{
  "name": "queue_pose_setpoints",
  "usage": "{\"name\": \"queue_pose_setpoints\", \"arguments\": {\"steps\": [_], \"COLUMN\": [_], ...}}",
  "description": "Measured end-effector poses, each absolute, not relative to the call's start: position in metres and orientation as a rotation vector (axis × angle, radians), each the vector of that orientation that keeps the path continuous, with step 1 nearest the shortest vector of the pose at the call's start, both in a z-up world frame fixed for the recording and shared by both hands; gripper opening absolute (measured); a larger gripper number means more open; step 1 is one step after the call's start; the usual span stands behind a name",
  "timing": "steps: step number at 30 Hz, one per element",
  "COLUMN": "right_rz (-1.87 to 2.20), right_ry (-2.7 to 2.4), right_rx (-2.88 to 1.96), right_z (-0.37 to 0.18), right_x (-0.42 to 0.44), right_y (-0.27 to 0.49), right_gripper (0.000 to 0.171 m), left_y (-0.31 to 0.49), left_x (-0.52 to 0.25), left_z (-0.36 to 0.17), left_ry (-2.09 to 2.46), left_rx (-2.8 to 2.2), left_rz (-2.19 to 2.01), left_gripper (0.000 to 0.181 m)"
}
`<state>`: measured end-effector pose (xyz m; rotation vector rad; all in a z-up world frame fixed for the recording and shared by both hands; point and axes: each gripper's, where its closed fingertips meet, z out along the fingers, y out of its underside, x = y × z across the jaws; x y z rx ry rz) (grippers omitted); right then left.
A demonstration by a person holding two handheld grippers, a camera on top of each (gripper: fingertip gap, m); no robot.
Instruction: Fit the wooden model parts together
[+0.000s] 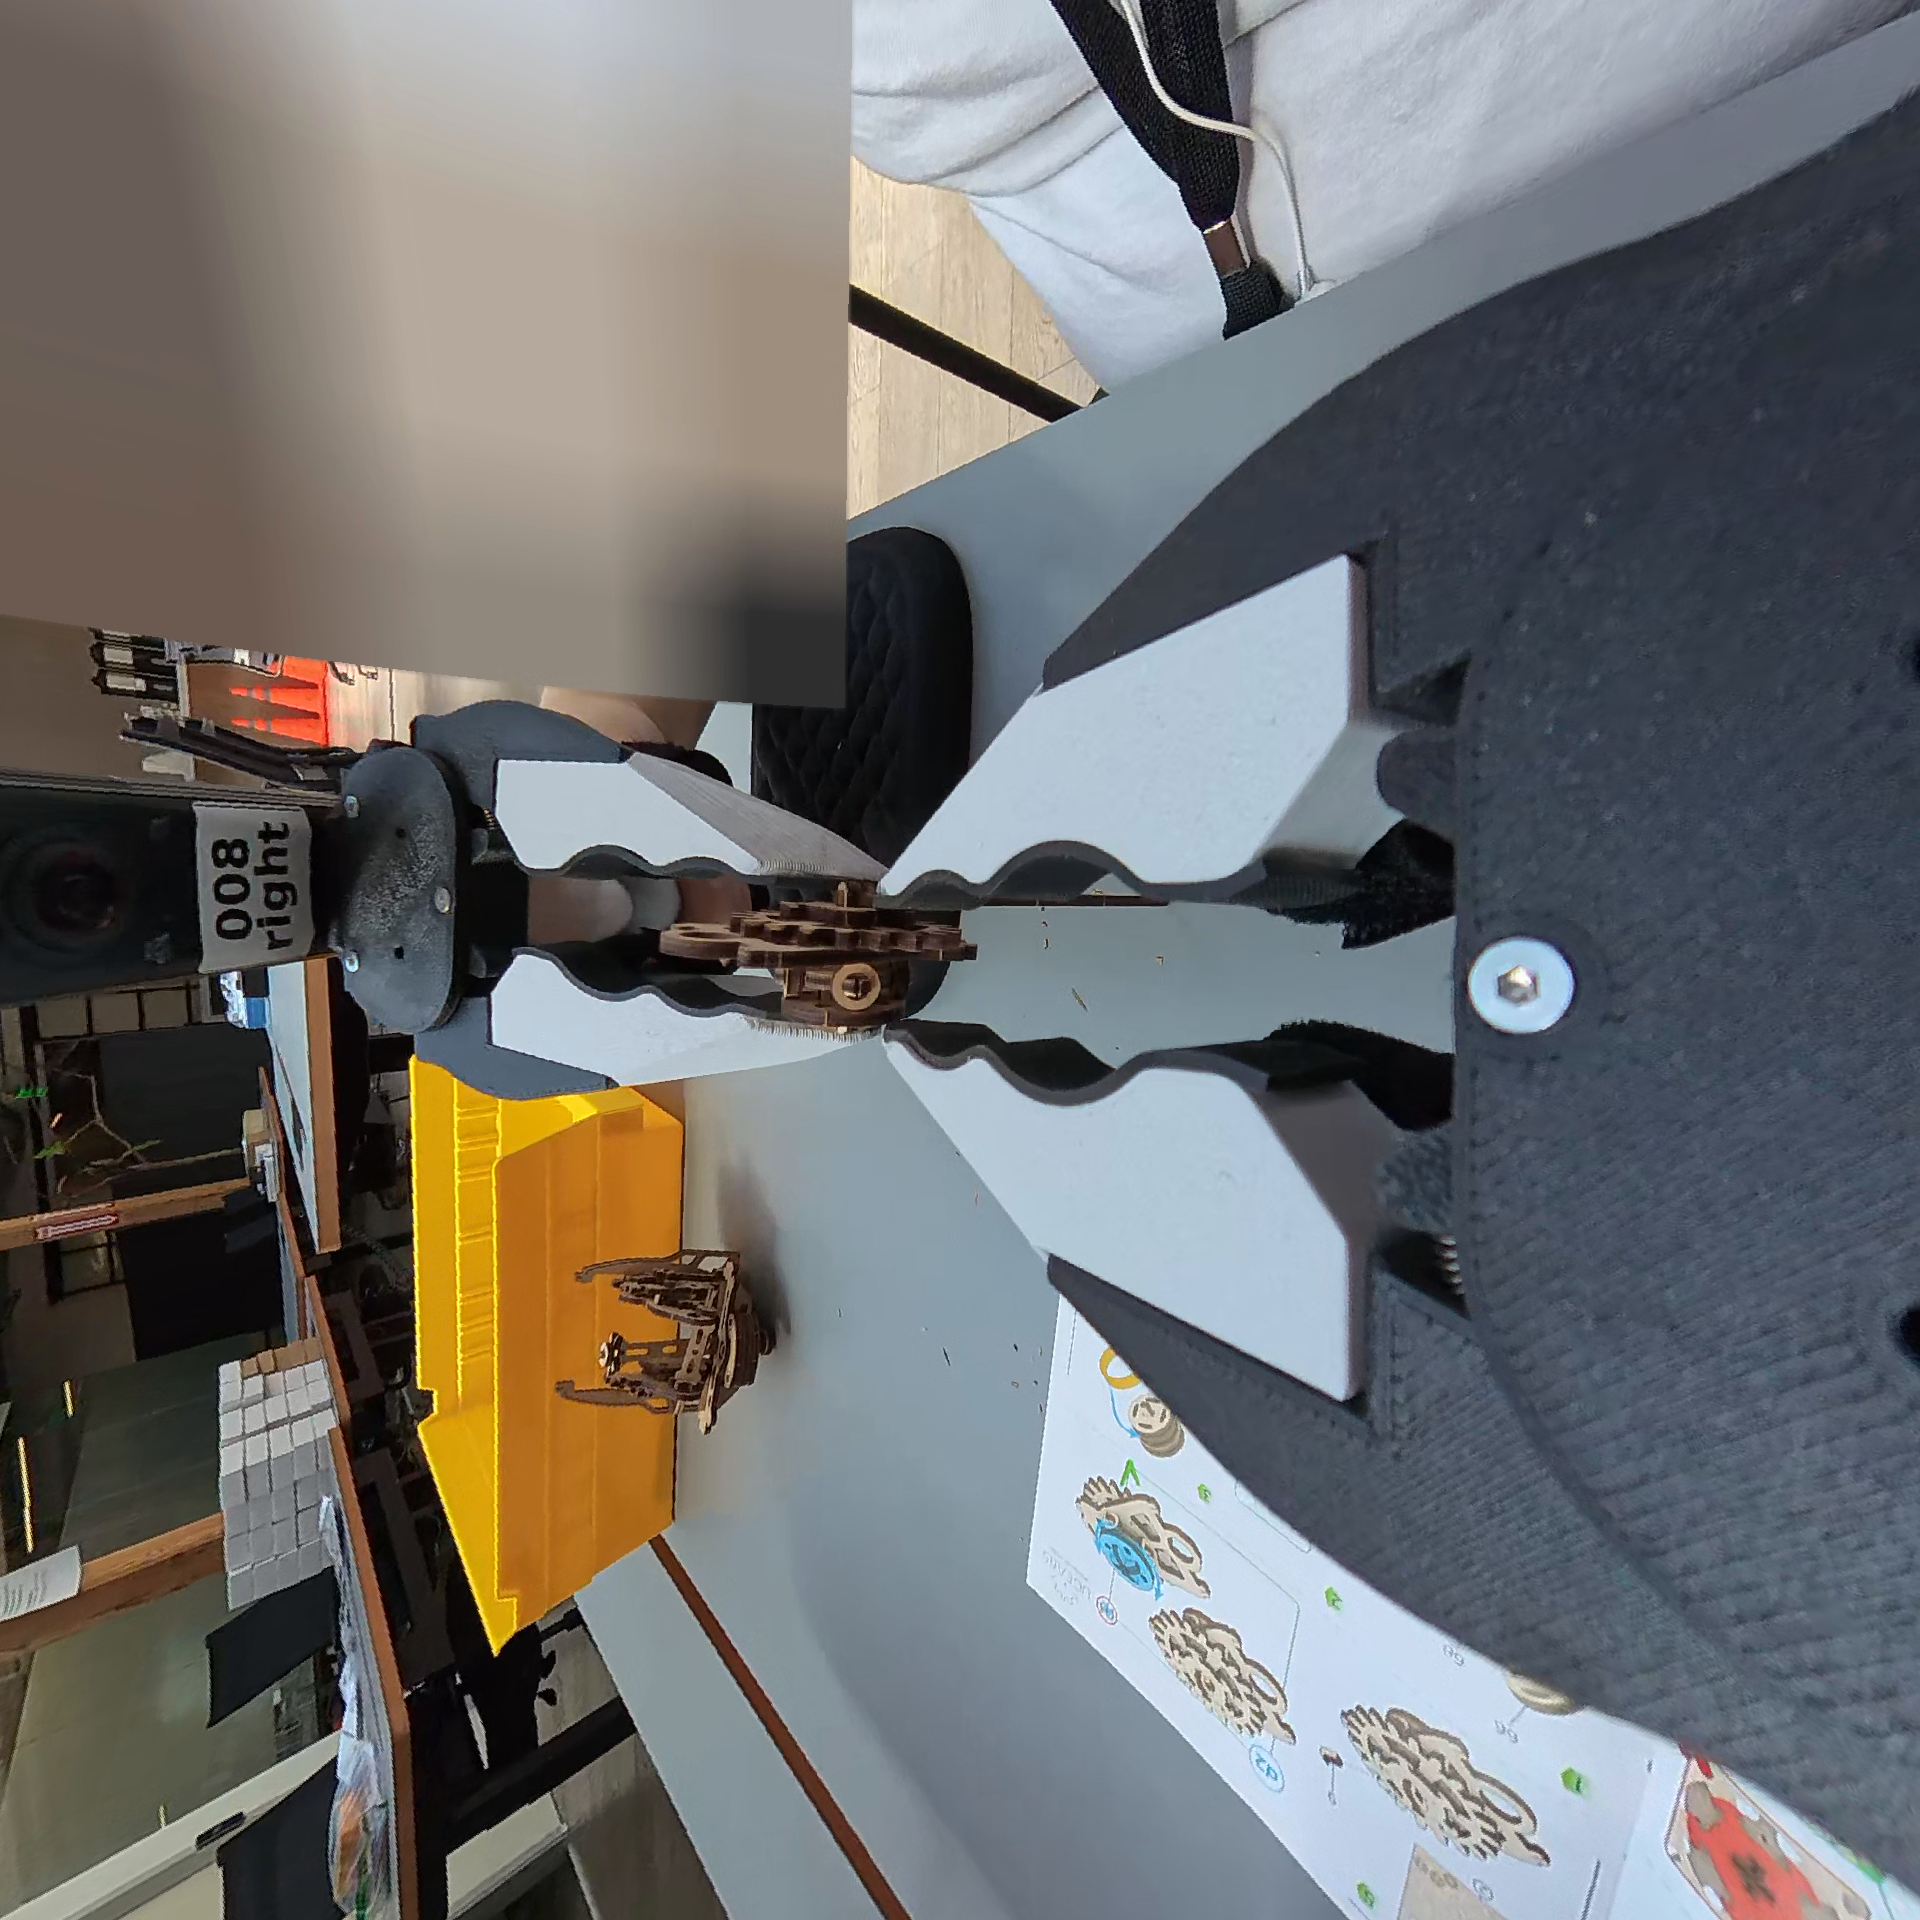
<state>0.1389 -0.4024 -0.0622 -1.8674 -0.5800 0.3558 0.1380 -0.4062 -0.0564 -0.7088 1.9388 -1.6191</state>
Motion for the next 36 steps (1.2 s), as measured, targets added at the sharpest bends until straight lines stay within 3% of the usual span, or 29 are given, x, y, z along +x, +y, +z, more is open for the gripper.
{"name": "queue_pose_setpoints", "arguments": {"steps": [18, 36], "right_rz": [0.354, 0.364], "right_ry": [-0.577, -0.575], "right_rx": [-1.866, -1.867], "right_z": [-0.062, -0.063], "right_x": [0.139, 0.14], "right_y": [-0.403, -0.403], "right_gripper": [0.025, 0.026], "left_y": [-0.407, -0.409], "left_x": [0.135, 0.14], "left_z": [-0.051, -0.053], "left_ry": [1.896, 1.843], "left_rx": [-0.743, -0.803], "left_rz": [-1.768, -1.803], "left_gripper": [0.025, 0.02]}}
